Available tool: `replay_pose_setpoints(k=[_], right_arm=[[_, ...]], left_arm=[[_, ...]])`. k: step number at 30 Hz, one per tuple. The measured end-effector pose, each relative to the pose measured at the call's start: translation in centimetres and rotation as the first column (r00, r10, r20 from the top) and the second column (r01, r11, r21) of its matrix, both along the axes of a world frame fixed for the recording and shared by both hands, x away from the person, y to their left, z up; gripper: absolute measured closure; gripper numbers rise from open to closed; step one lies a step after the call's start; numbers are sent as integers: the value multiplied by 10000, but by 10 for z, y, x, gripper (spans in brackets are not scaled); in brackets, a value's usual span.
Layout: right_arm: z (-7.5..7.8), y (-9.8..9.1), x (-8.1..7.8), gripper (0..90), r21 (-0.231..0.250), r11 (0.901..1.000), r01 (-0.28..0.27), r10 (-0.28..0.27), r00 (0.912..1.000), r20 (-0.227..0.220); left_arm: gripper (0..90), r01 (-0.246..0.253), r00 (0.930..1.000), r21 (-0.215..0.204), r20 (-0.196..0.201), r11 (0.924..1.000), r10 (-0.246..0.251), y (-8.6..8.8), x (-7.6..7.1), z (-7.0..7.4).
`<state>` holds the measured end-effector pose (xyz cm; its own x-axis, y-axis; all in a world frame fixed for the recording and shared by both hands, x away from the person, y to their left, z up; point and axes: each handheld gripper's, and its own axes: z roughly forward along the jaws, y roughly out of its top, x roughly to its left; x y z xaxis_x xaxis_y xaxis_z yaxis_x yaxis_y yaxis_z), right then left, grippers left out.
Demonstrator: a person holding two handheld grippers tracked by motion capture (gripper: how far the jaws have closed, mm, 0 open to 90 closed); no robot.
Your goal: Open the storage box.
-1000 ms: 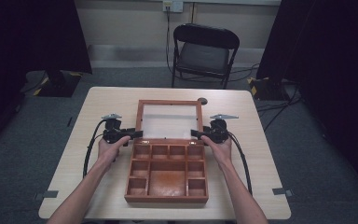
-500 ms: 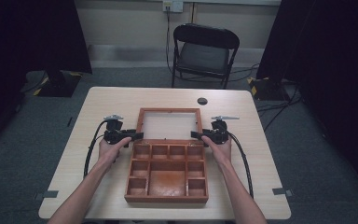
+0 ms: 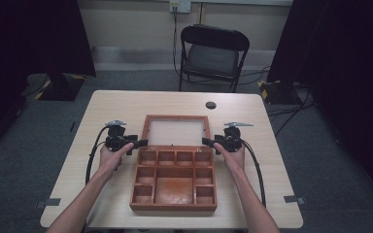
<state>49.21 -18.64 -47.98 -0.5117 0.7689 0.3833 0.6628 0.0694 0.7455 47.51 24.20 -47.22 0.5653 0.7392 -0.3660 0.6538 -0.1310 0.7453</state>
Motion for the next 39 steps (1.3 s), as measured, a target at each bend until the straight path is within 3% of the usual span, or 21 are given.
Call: replay_pose_setpoints(k=[13, 18, 22, 24, 27, 30, 34, 37, 39], right_arm=[[26, -21, -25, 198, -375, 9993, 9, 11, 9986, 533], [31, -35, -38, 185, -565, 9982, 202, -168, 9981, 594], [35, -47, -54, 173, -773, 9962, 407, -344, 9961, 808], [36, -53, -61, 169, -845, 9951, 523, -452, 9954, 843], [35, -63, -73, 166, -1405, 9859, 910, -807, 9937, 773], [32, -75, -84, 166, -1571, 9820, 1048, -949, 9931, 695], [26, -86, -96, 166, -1998, 9736, 1106, -1023, 9934, 518], [19, -91, -105, 165, -2312, 9664, 1121, -1065, 9936, 366], [13, -93, -109, 165, -2570, 9603, 1087, -1058, 9941, 250]], left_arm=[[264, -2, 9998, 653, 180, 9979, -10, 25, -23, 5], [197, -228, 9996, 836, 207, 9962, 211, 35, -34, 9], [164, -170, 9999, 368, 35, 9992, 169, 39, -45, 12], [164, -223, 9995, 730, 237, 9971, 206, 40, -51, 13], [163, -109, 9997, 877, 246, 9961, 88, 44, -57, 13], [161, -24, 9999, 626, 151, 9980, 14, 50, -64, 11], [161, -218, 9997, 859, 160, 9961, 205, 59, -70, 7], [162, -498, 9988, 1148, 100, 9921, 490, 66, -71, 3], [170, -904, 9959, 1904, 193, 9775, 883, 69, -72, -1]])
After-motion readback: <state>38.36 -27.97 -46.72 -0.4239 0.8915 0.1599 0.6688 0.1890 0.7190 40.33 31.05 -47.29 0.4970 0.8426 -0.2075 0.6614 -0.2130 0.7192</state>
